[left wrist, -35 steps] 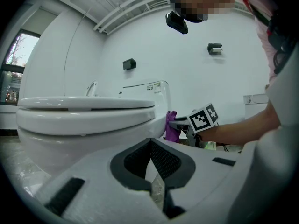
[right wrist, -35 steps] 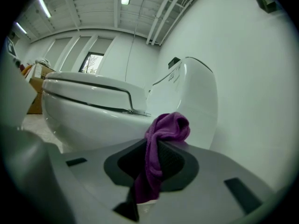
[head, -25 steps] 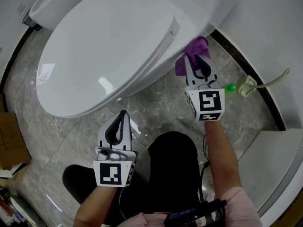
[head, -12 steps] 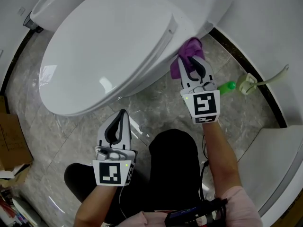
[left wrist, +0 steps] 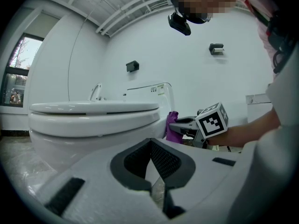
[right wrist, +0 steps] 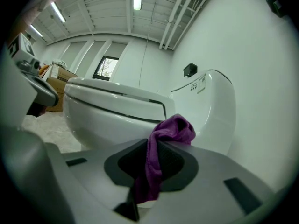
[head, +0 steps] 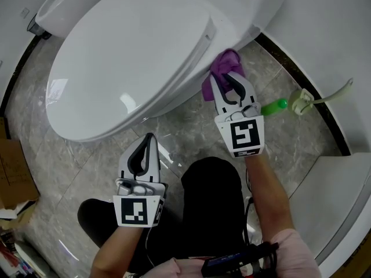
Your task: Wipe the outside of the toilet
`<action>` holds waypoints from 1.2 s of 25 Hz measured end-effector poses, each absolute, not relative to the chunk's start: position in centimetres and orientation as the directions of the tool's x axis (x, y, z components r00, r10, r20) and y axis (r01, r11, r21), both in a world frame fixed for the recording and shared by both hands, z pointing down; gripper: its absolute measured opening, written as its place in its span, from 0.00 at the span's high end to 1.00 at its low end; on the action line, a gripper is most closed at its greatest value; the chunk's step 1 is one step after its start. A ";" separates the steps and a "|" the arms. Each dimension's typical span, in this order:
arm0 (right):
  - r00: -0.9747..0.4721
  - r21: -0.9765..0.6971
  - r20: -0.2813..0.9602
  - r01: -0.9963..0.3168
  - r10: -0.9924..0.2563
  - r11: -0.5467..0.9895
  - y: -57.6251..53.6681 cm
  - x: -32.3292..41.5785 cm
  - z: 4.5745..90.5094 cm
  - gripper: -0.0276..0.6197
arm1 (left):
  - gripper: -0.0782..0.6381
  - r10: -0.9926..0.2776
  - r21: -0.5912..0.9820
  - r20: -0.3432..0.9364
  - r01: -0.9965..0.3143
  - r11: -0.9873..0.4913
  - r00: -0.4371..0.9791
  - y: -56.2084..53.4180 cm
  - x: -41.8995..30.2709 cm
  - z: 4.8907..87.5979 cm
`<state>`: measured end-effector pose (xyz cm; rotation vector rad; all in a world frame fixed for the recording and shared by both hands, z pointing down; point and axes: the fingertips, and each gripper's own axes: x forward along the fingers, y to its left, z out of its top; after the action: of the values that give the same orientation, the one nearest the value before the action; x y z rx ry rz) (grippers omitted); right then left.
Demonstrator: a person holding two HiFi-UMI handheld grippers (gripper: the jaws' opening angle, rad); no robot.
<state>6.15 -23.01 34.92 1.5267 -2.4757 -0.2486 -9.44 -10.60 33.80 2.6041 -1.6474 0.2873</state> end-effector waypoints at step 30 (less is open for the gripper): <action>-0.477 0.249 0.141 -0.831 -0.867 0.498 -20.2 2.3 34.9 0.86 | 0.88 -0.924 -0.043 0.148 -0.931 -0.362 0.353 -9.9 -12.2 32.5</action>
<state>2.32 -20.17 34.89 1.4449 -2.4954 -0.2131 -12.20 -9.90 32.54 2.5433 -1.7458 0.2270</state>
